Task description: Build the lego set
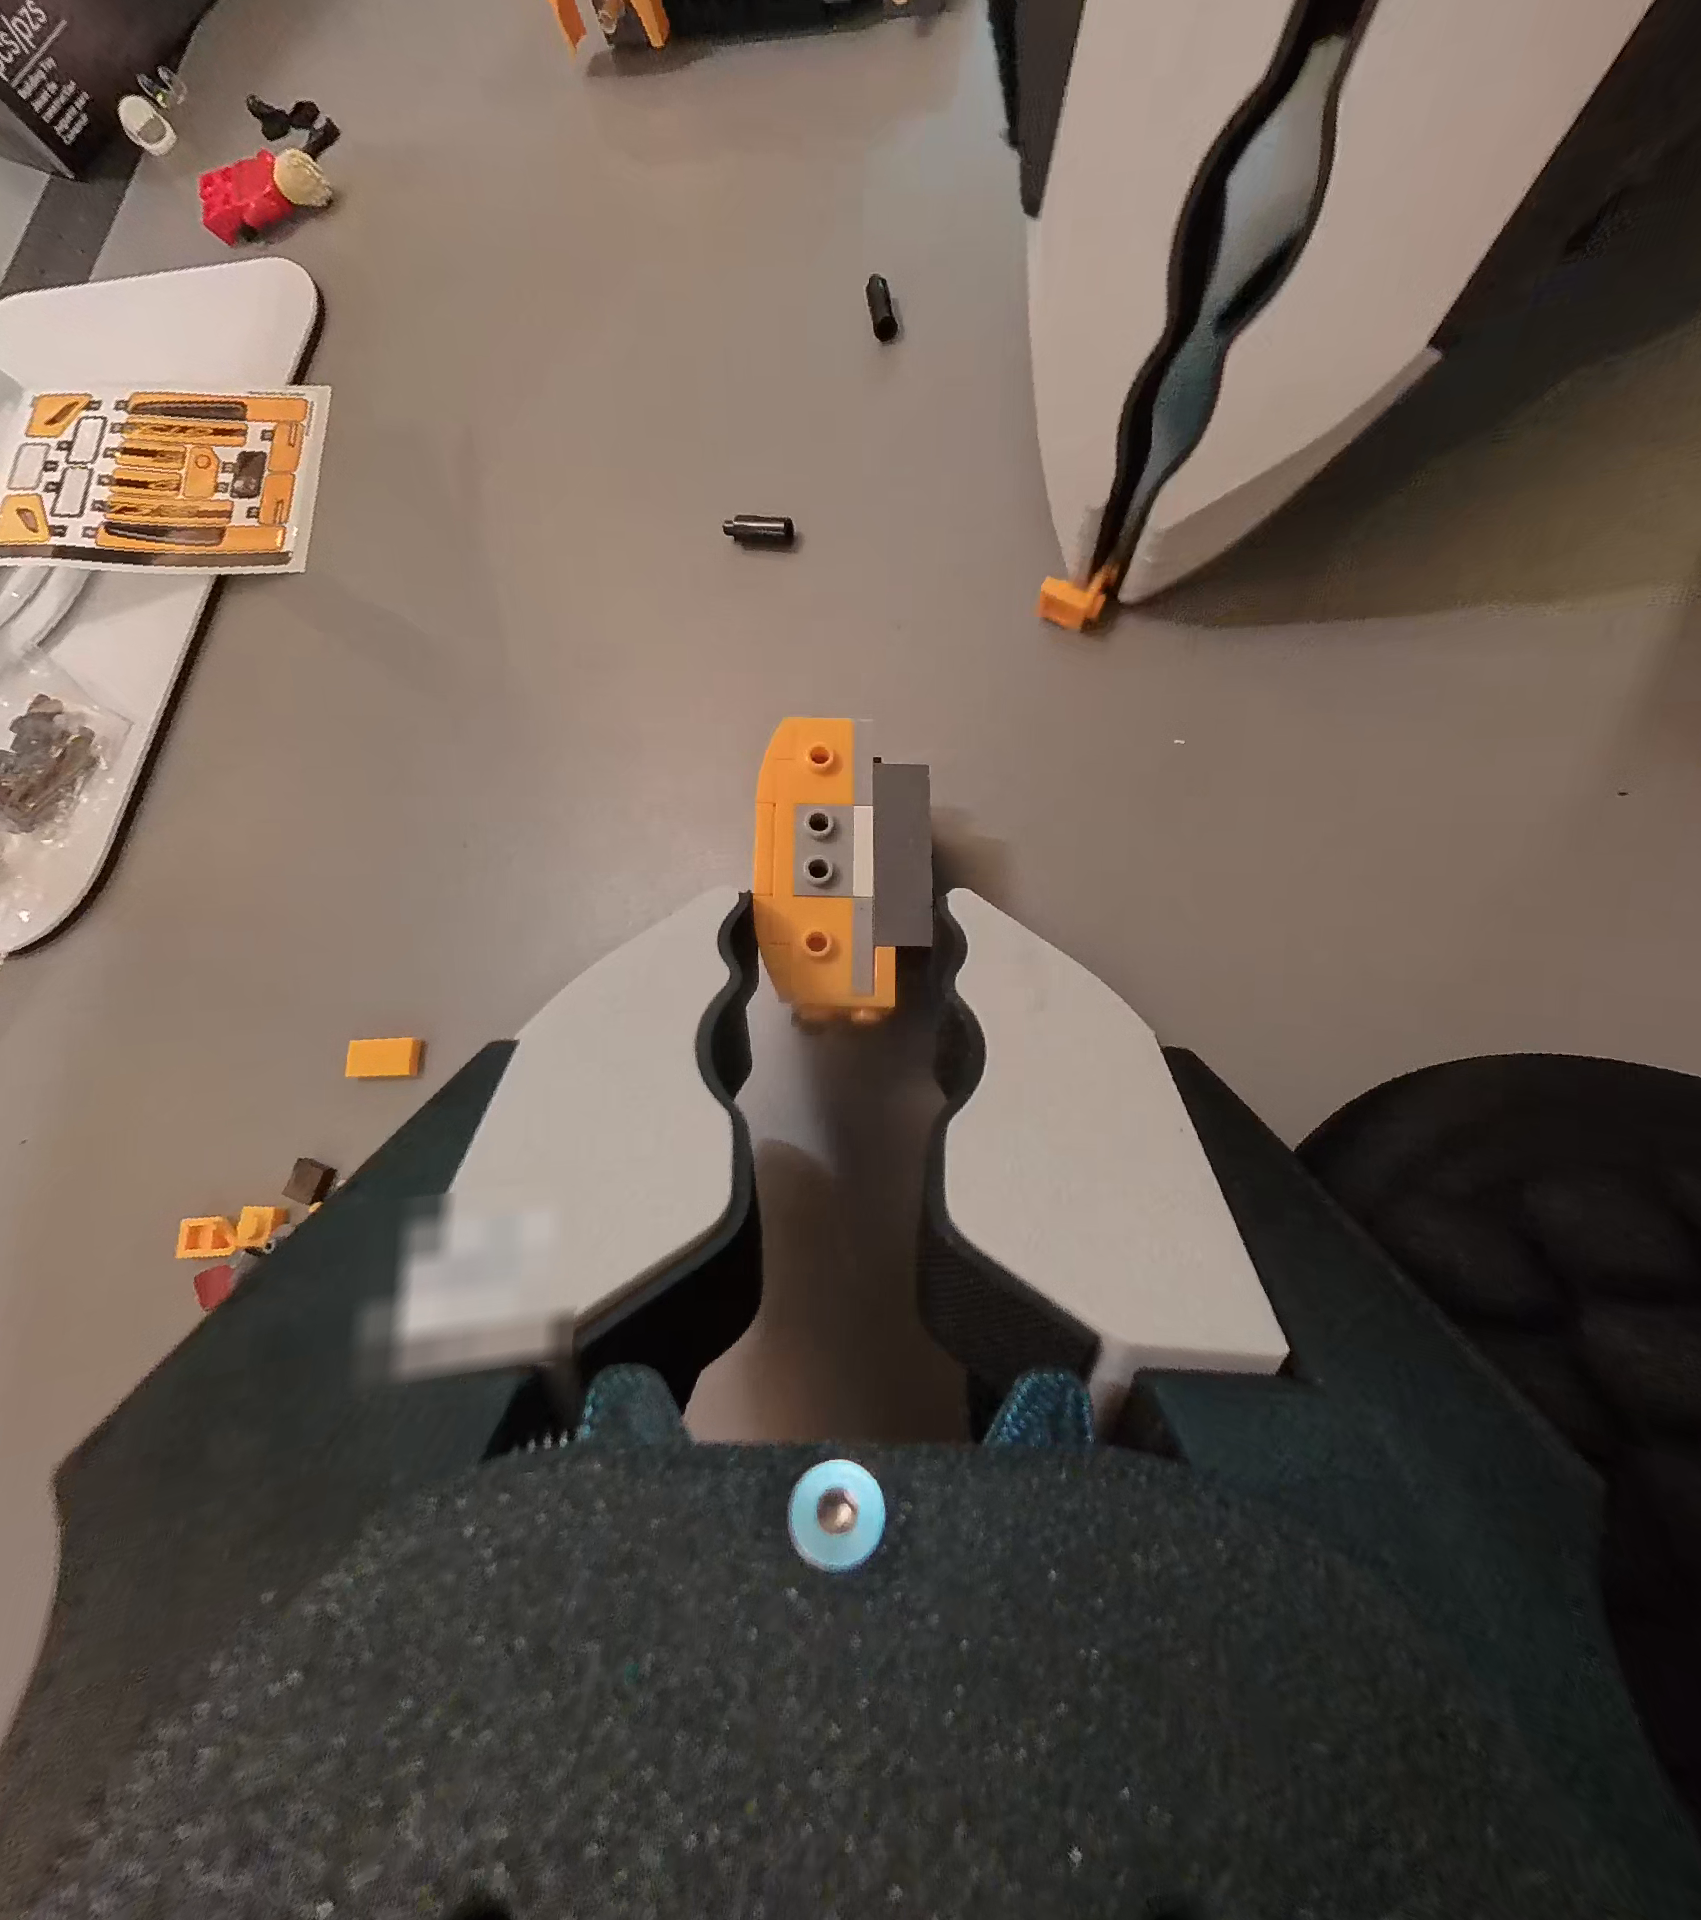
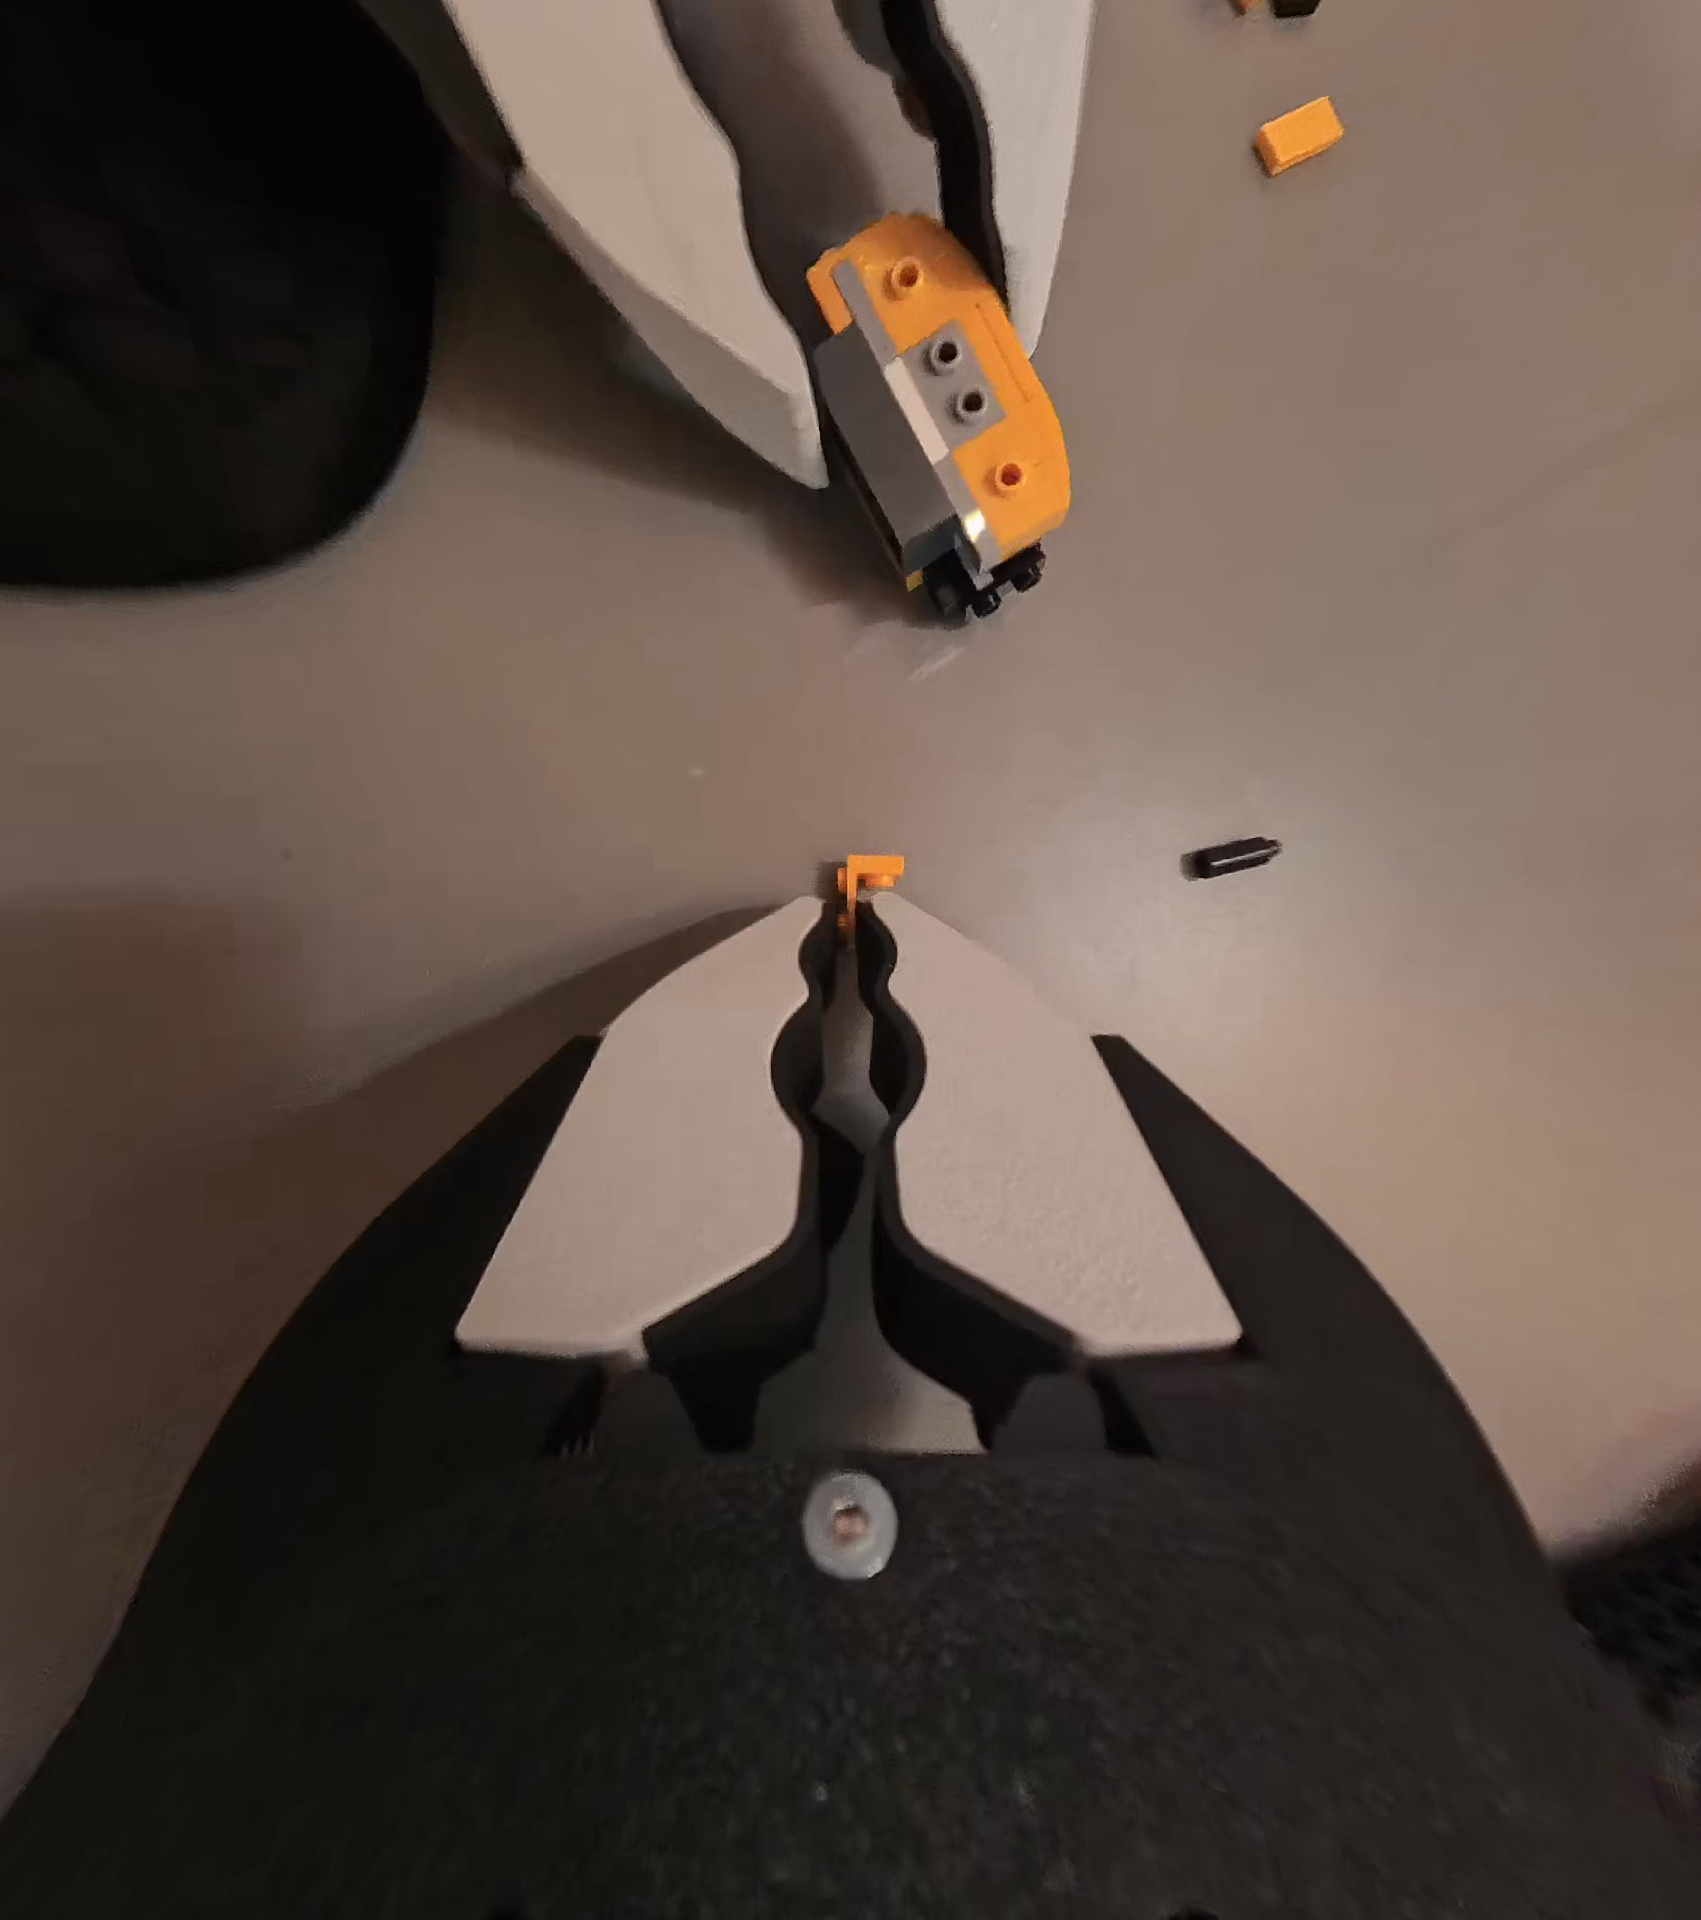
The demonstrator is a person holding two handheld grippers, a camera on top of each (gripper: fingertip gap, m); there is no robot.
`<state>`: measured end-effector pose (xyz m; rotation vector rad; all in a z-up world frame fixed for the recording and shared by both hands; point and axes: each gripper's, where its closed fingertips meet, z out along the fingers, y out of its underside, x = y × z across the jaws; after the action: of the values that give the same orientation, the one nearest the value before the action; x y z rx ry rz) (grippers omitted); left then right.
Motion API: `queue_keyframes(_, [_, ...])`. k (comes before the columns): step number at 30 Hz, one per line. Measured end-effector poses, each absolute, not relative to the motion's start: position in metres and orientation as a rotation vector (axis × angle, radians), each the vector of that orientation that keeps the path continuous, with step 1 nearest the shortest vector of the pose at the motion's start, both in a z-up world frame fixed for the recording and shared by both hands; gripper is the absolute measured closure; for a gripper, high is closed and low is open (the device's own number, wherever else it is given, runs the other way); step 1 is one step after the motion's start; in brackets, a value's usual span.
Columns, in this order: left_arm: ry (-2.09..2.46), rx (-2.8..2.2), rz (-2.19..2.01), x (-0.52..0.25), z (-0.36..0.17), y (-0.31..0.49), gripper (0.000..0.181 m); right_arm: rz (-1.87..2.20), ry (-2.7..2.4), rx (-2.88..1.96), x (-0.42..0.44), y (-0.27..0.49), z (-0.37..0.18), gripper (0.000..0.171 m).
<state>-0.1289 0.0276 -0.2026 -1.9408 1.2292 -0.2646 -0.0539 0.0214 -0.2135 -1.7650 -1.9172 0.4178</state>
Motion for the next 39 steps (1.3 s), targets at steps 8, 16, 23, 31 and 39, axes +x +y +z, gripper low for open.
queue_keyframes(8, [1.236, -1.936, -0.256, -0.128, -0.202, 0.027, 0.150, -0.560, -2.767, -0.791, -0.002, 0.054, -0.199, 0.168])
queue_keyframes(16, [1.239, -1.931, -0.265, -0.127, -0.203, 0.026, 0.150, -0.890, -3.008, -0.195, 0.000, 0.049, -0.208, 0.168])
queue_keyframes(23, [1.241, -1.926, -0.265, -0.126, -0.202, 0.026, 0.150, -0.778, -2.933, -0.382, -0.006, 0.046, -0.198, 0.153])
queue_keyframes(31, [1.260, -1.893, -0.236, -0.122, -0.202, 0.026, 0.150, 0.258, -2.289, -1.541, 0.000, 0.039, -0.189, 0.148])
queue_keyframes(39, [1.307, -1.731, -0.161, -0.102, -0.190, 0.023, 0.150, 0.549, -1.911, -1.770, 0.002, 0.043, -0.210, 0.153])
